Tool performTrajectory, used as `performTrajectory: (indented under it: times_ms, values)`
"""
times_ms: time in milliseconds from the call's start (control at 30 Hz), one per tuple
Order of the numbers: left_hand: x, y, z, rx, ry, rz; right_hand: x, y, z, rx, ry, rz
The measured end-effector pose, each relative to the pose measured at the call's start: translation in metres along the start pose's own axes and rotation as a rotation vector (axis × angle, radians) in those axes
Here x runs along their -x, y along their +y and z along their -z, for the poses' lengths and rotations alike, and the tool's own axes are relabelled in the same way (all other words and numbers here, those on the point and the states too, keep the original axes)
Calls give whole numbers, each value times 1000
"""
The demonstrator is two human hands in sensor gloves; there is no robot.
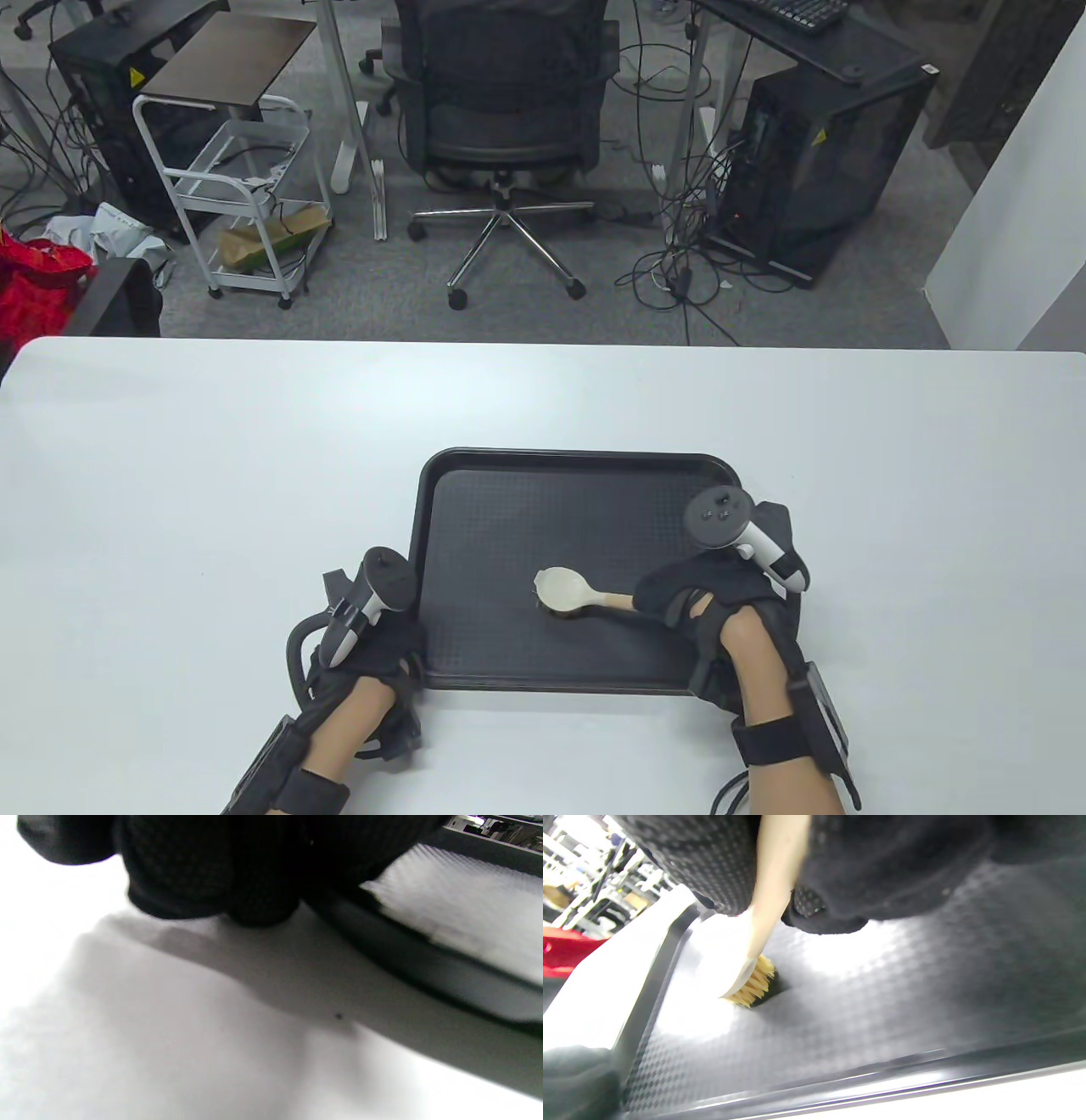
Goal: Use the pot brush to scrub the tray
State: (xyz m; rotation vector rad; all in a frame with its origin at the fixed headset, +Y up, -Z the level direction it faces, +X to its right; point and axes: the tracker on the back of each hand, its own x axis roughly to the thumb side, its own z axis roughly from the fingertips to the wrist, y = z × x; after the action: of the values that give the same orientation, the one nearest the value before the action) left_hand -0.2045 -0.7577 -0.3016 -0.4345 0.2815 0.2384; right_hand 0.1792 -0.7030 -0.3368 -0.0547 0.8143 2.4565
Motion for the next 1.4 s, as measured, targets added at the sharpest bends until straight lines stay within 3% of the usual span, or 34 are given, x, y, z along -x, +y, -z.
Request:
performTrajectory:
  times_ms: [400,933,1033,1167,1400]
  values:
    - [-1,0,0,-6,5,11,94,-33,-26,65,117,208]
    - [0,-1,0,-1,10,-3,162,-57,-65,193,222,364]
    - [0,-1,0,-1,10,-3,154,-58,-65,193,200,345]
    - [0,0,0,-1,9,-3,112,-54,-57,167,11,321]
    - [0,-1,0,0,6,-7,21,-16,-31,65,-243,191]
